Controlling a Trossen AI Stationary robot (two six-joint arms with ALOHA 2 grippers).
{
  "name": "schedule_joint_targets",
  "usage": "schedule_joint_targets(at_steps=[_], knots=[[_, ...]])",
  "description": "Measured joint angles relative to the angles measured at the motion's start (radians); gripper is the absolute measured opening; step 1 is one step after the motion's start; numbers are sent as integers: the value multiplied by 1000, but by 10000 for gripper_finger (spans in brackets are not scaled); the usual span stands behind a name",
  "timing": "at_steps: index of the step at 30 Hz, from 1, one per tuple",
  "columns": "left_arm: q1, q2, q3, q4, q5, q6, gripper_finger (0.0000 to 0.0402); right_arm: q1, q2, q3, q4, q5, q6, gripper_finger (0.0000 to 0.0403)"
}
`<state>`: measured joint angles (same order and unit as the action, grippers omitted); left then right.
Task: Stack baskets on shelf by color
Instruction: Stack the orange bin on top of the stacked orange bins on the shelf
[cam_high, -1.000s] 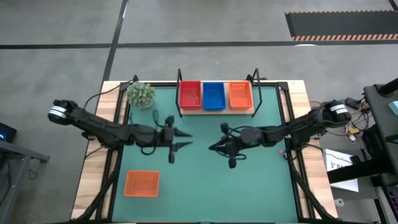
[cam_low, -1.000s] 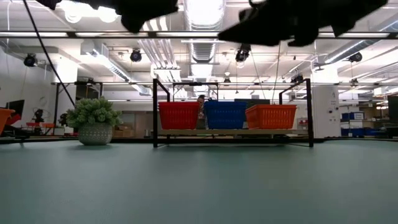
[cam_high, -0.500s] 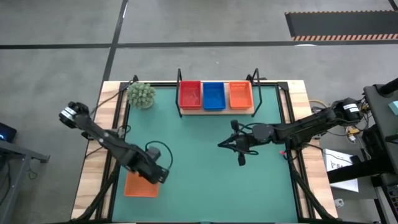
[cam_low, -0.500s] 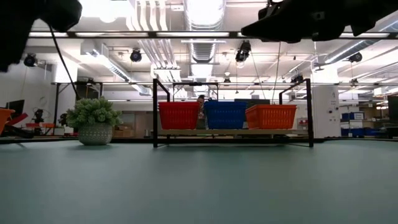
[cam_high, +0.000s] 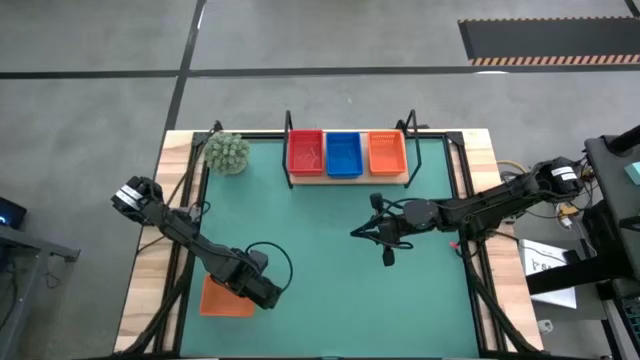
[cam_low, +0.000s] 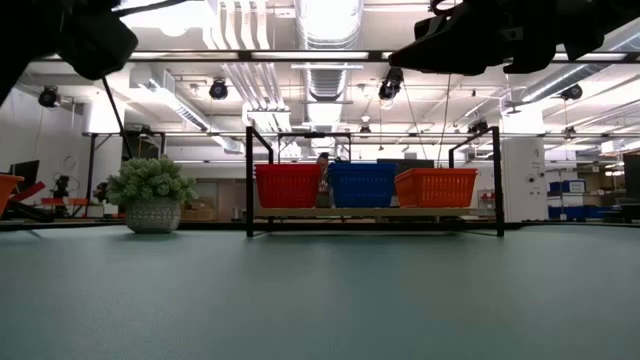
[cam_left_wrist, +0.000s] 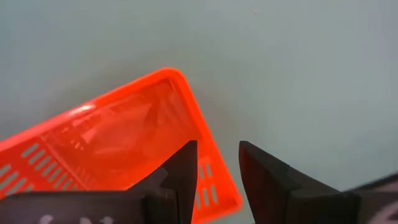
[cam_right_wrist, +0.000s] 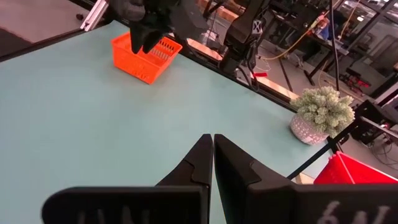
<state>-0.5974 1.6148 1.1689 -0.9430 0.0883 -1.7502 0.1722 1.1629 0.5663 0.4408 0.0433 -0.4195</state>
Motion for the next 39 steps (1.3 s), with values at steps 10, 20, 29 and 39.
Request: schedule_joint_targets(at_steps=[10, 20, 29, 39], knots=[[3, 85, -10, 40, -23, 32, 88, 0, 0, 0, -22, 0, 10, 8], [71, 155, 42, 180, -131, 439, 6, 0, 0, 0, -43, 0, 30, 9], [193, 265, 132, 368, -209, 1138, 13, 20, 0, 0, -134, 0, 141, 9], [230, 251, 126, 386, -230, 1330, 16, 110, 5, -2, -141, 23, 307, 17]])
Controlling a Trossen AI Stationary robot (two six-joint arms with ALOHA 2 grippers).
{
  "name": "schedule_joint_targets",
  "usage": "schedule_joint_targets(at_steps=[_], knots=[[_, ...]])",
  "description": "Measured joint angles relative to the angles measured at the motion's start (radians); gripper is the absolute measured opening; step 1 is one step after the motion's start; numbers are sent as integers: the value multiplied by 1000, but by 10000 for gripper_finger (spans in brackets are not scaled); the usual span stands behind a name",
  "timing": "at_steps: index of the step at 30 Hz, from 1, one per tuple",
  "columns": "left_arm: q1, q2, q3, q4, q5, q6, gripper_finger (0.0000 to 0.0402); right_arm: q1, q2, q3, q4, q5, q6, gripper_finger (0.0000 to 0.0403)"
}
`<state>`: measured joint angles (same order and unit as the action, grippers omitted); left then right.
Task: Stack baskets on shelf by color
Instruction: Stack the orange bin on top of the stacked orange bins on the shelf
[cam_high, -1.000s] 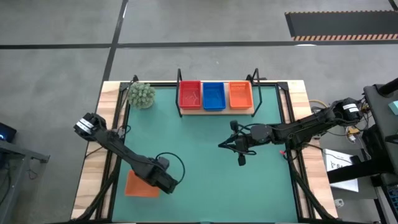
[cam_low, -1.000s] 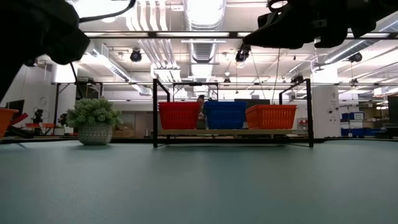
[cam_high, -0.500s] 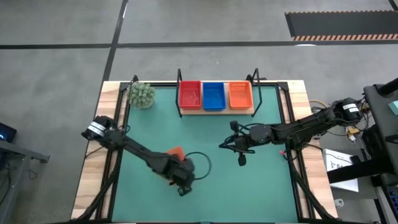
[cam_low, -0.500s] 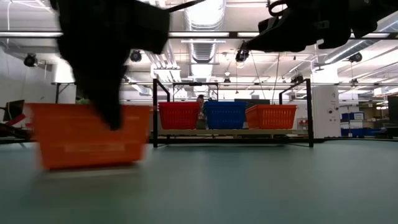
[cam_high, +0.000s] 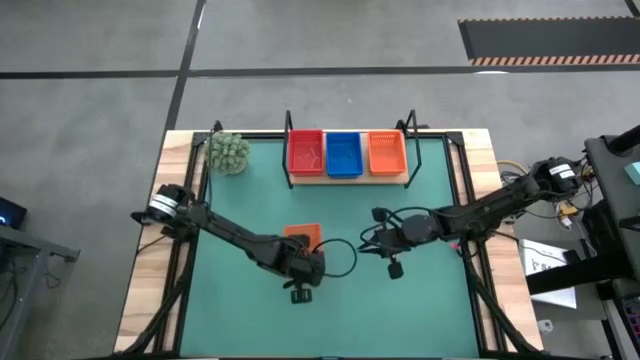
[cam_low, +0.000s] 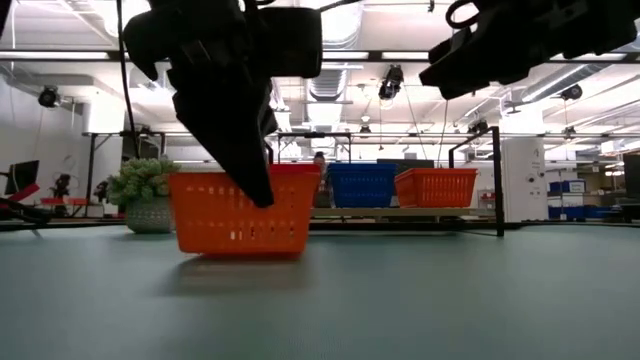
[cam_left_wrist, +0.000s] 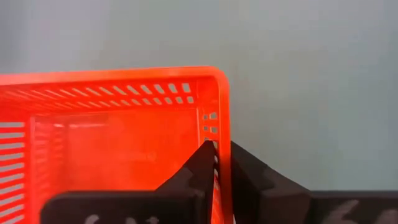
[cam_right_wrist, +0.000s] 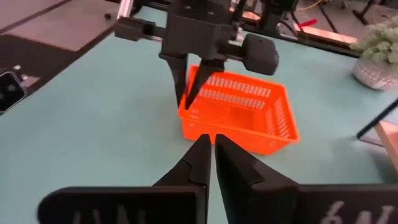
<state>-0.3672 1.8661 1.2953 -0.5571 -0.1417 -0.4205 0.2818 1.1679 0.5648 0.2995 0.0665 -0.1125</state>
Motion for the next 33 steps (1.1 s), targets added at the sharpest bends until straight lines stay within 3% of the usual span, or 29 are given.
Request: schedule_joint_targets(at_steps=[6, 13, 18, 21, 25, 33], knots=[[0, -2, -1, 2, -3, 34, 57, 32, 0, 0, -2, 92, 69, 70], [0, -9, 4, 26, -22, 143, 110, 44, 0, 0, 30, 95, 107, 131], [0, -103, 4, 30, -31, 285, 117, 49, 1, 0, 69, 96, 123, 147], [-1, -188, -21, 48, -119, 342, 118, 48, 3, 0, 98, 101, 120, 148], [-6, -338, -123, 200, -236, 473, 118, 48, 52, 1, 196, 102, 96, 148], [-3, -619, -448, 629, -263, 621, 118, 48, 255, 171, 157, 97, 56, 148]])
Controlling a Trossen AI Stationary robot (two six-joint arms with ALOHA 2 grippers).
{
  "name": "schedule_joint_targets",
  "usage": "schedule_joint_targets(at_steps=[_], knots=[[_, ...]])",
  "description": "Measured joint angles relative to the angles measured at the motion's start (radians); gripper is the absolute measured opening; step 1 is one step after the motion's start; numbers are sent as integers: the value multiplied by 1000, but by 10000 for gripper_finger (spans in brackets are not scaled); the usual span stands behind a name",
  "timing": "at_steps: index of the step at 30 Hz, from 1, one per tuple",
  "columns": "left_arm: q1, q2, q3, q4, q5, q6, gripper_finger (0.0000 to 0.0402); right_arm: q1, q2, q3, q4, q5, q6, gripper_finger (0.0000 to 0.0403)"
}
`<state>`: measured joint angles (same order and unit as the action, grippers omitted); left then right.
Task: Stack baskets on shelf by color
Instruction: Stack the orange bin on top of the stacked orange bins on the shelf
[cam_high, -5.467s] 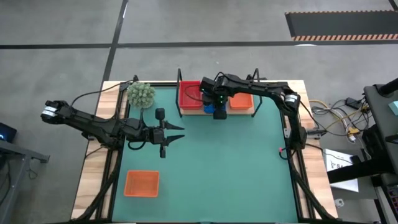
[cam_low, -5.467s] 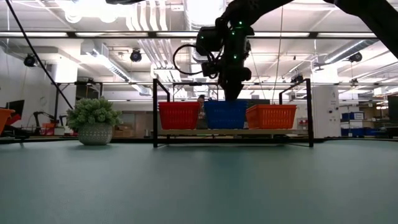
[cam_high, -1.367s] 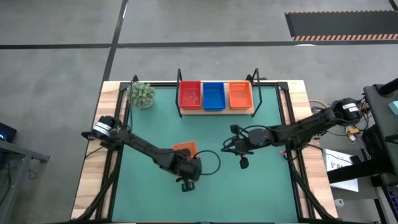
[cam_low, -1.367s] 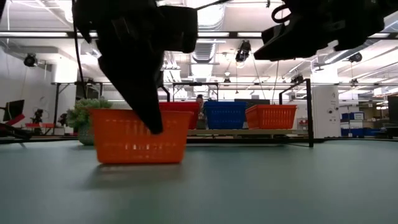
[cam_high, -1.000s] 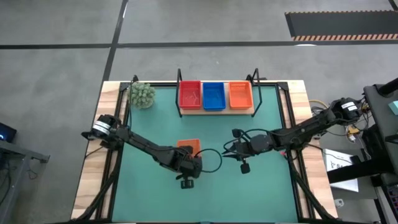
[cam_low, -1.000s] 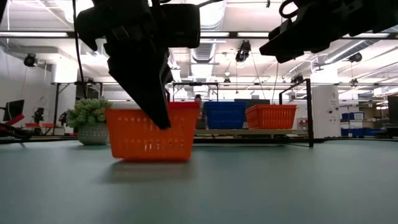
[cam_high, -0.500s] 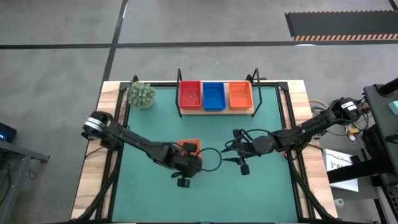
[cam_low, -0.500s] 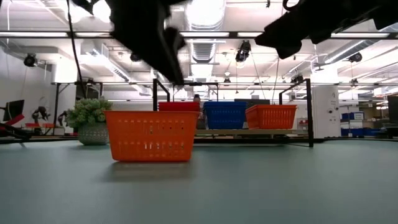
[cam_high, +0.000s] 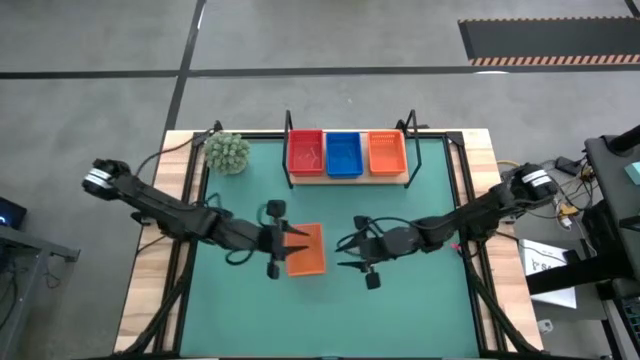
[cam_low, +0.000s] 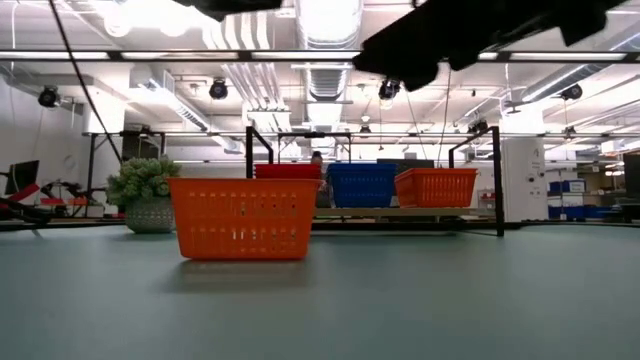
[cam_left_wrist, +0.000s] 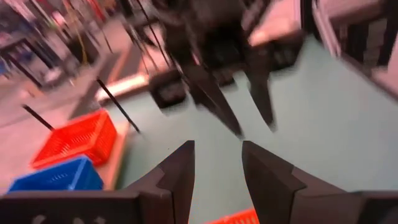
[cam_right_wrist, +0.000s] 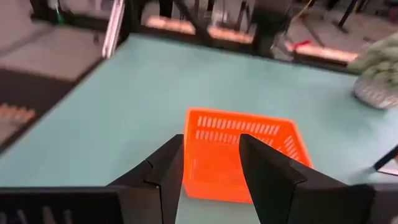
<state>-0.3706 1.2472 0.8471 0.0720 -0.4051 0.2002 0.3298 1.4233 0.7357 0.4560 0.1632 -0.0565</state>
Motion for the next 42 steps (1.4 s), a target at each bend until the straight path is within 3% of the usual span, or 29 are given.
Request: schedule_joint_targets(at_steps=[10, 20, 28, 32, 36, 42], knots=[[-2, -209, -346, 363, -1, -7, 118, 0, 272, 412, -437, -6, 5, 148], [-3, -342, -382, 391, 0, 21, 118, -14, 525, 742, -739, -41, -13, 148], [-5, -354, -410, 392, 5, 15, 118, -26, 635, 825, -758, -111, -15, 135], [-5, -340, -412, 391, 6, 15, 118, -31, 640, 830, -749, -111, -24, 94], [-5, -335, -408, 394, 6, 15, 118, -35, 629, 829, -751, -111, -51, 26], [-4, -339, -406, 391, 7, 15, 118, -35, 575, 828, -842, -111, -153, 10]])
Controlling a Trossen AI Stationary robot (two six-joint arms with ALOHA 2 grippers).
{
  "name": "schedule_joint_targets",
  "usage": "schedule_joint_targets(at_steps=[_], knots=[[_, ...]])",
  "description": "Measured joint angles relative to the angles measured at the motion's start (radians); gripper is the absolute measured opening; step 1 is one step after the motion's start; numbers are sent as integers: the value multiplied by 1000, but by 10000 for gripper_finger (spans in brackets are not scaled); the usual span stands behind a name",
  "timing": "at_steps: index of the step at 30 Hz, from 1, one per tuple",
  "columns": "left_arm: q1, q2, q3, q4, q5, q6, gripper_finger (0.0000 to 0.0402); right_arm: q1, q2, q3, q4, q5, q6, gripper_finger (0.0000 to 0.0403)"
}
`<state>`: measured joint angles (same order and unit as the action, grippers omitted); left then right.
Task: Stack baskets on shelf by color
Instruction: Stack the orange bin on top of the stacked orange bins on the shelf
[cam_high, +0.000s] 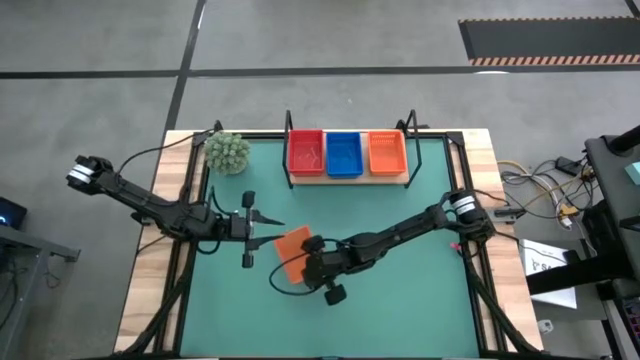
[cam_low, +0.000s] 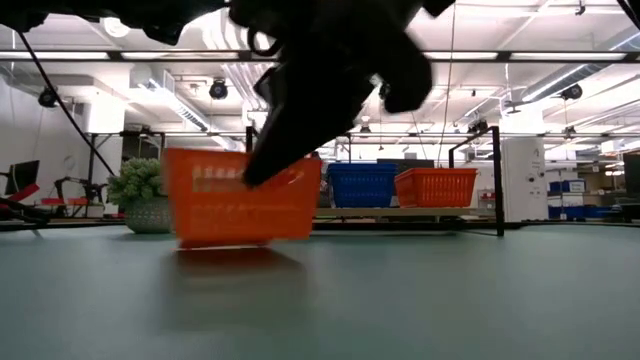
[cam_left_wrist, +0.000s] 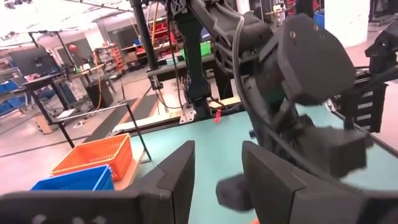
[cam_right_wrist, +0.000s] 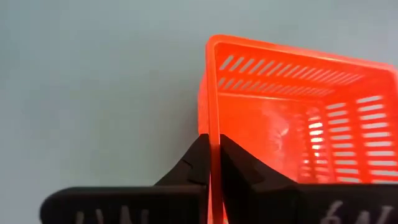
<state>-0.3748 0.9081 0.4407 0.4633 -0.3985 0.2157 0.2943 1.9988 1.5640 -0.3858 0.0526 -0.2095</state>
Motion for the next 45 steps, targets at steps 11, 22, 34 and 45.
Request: schedule_joint_targets(at_steps=[11, 22, 34, 45], knots=[[0, 1, 0, 43, 0, 2, 118, -15, -305, -98, -227, 114, -124, 9], [0, 3, -1, 54, 0, 2, 118, -249, -749, -443, -187, 130, -225, 9], [0, 4, -1, 53, 0, 2, 118, -644, -1005, -654, -155, -24, -338, 9], [0, 6, -2, 53, 0, 10, 118, -851, -995, -725, -149, -118, -414, 9]])
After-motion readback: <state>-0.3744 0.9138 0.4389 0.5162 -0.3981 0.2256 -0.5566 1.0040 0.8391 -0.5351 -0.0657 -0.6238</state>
